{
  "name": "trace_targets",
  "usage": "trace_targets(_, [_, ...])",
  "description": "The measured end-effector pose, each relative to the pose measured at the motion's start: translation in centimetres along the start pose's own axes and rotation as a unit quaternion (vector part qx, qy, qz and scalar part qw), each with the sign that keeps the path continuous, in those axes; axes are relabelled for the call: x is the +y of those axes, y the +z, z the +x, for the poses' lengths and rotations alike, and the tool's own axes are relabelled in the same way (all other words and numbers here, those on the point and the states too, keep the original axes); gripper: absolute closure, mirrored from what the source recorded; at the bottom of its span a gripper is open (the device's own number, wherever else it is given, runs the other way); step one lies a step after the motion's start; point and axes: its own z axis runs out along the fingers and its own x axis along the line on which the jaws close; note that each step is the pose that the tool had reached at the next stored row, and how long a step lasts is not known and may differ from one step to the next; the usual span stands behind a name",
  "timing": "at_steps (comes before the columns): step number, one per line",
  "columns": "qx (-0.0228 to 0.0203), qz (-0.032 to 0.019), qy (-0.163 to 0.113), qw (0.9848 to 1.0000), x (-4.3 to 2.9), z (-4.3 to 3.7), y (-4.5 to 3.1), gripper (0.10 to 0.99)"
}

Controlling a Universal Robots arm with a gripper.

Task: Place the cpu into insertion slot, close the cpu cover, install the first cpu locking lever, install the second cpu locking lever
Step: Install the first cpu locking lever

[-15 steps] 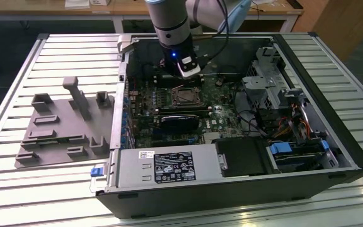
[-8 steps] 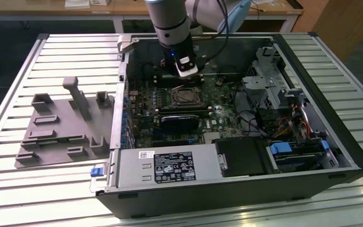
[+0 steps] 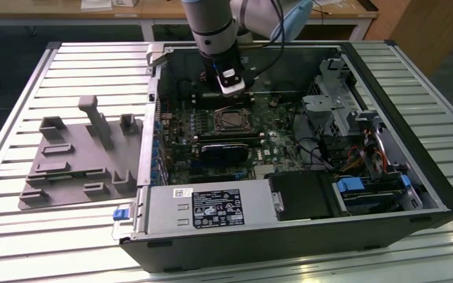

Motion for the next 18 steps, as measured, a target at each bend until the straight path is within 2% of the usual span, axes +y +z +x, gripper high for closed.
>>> trace_targets(6, [-0.0043,0.0044,0.021,0.9998,0.14,0.11,0.22,0.984])
trace_targets(10, [-0.0056,0.0058,0.028,0.9996,0.38,0.24,0.33,0.984])
trace_targets(18, [-0.0079,0.0089,0.035,0.9993,0.39,0.26,0.41,0.984])
